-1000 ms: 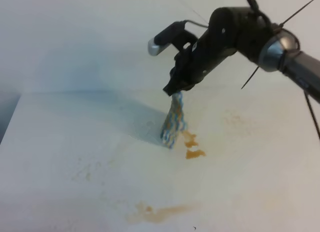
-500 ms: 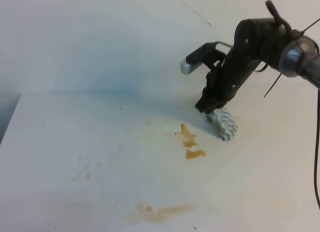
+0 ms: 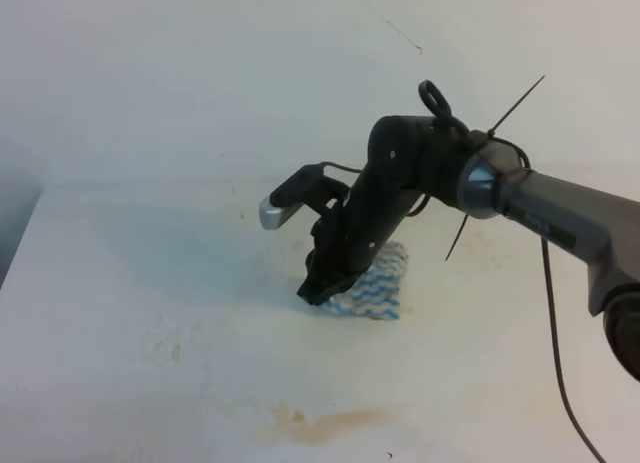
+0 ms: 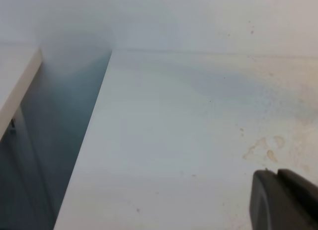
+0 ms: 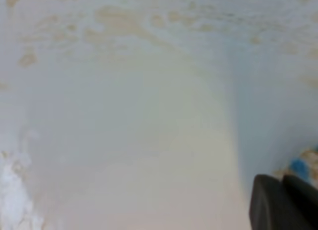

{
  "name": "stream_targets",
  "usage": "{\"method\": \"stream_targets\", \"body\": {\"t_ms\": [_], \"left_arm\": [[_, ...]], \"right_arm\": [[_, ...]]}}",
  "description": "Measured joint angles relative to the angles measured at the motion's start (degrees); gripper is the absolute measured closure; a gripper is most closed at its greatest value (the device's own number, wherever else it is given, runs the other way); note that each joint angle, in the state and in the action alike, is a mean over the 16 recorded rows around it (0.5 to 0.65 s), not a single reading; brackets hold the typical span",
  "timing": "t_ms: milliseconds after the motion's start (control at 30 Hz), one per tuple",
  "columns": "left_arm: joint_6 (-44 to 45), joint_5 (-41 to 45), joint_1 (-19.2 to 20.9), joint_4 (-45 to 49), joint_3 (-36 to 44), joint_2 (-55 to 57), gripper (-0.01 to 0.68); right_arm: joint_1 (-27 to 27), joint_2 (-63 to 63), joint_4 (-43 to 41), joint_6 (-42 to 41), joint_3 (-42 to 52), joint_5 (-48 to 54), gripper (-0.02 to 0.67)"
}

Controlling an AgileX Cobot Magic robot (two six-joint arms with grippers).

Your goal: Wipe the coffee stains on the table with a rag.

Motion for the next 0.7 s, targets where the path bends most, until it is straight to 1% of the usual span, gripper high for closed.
{"method": "stream_targets", "body": {"t_ms": [200,400,567,700], "left_arm": [[0.0,0.0,0.0,0.0,0.0,0.0,0.673],[0.0,0.0,0.0,0.0,0.0,0.0,0.673],[0.0,0.0,0.0,0.0,0.0,0.0,0.673],[0.0,0.06,0.0,0.0,-0.13,0.11,0.673]], "right_arm": [[2.49,-2.51,-2.12,1.32,0.01,1.44,0.632],[2.85,-7.82,-5.15,4.35,1.6,1.69,0.632],[2.56,-14.15,-6.32,6.99,7.44,-2.2,0.632],[2.44,-19.52,-4.24,6.55,15.35,-6.93,0.632]]}}
